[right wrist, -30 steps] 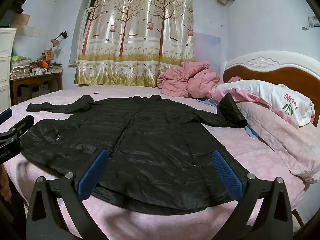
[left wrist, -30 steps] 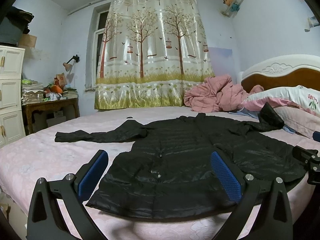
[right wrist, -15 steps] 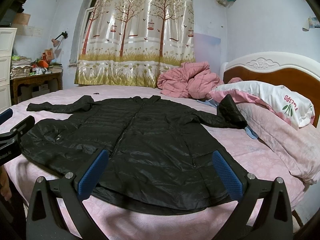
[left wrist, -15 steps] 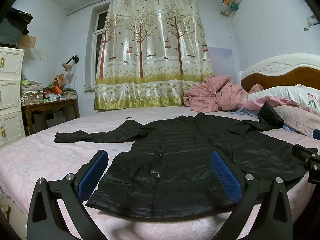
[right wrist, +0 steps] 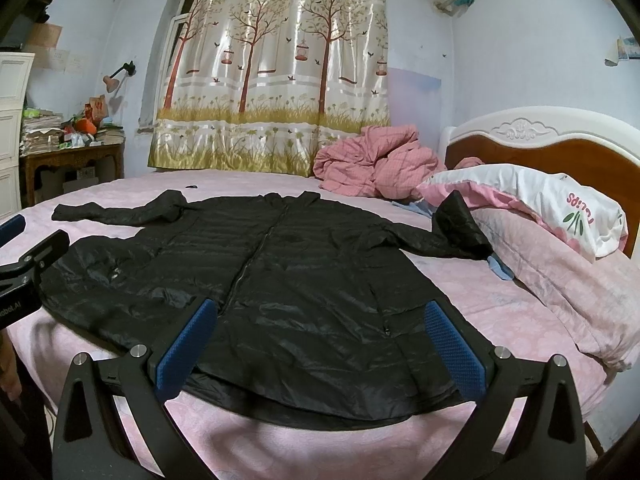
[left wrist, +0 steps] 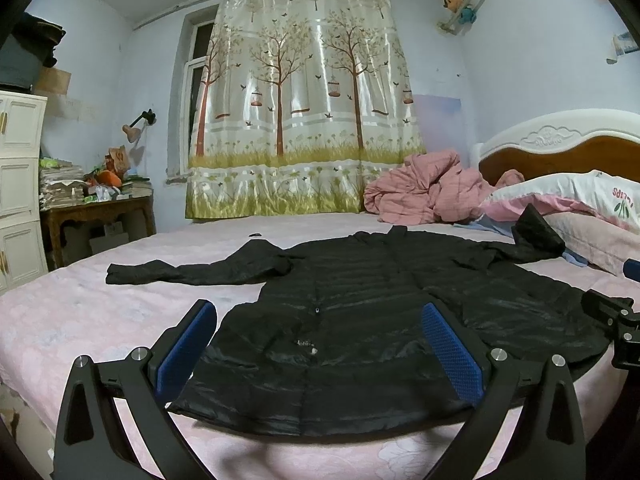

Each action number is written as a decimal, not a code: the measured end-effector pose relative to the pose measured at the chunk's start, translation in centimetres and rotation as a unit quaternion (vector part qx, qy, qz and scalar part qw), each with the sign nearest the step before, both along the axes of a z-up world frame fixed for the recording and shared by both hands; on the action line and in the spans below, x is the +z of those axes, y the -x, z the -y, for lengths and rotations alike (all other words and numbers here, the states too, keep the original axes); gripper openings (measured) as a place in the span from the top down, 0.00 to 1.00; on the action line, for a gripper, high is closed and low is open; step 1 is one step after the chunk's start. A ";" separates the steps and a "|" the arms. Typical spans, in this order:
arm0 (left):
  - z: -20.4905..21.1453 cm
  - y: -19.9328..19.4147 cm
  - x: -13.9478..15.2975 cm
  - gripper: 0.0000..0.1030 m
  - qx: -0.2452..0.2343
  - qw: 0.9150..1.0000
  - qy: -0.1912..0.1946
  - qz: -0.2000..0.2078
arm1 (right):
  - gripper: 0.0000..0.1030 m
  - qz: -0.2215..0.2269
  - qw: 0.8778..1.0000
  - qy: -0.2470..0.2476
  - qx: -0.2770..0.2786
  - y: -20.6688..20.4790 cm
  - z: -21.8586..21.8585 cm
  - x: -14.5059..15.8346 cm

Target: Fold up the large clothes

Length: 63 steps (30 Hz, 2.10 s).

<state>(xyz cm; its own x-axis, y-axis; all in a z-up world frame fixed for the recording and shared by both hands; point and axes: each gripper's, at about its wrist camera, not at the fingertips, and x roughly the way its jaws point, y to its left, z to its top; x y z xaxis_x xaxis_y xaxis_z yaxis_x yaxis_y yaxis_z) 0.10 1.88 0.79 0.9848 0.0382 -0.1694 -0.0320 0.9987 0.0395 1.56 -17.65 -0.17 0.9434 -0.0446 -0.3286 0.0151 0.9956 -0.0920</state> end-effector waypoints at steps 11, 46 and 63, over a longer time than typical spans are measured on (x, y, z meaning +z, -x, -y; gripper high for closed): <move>-0.1 0.1 -0.1 0.00 0.000 1.000 0.001 0.002 | 0.00 -0.002 1.000 0.003 0.000 0.0 0.2 0.0; -0.5 -0.3 -0.1 0.00 -0.002 0.999 0.031 -0.008 | 0.00 -0.004 1.000 0.008 0.001 -0.1 -0.1 -0.1; 3.4 -2.3 -2.4 0.00 -0.040 0.992 0.035 -0.119 | 0.00 -0.043 0.998 -0.042 0.025 0.0 1.5 -0.2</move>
<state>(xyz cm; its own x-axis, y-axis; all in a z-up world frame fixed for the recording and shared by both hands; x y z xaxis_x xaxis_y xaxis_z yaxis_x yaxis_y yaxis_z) 2.44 -1.47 -1.62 0.9162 -0.0586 -0.3965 0.0499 0.9982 -0.0321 1.57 -19.11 -0.40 0.9117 0.0327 -0.4095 -0.0390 0.9992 -0.0071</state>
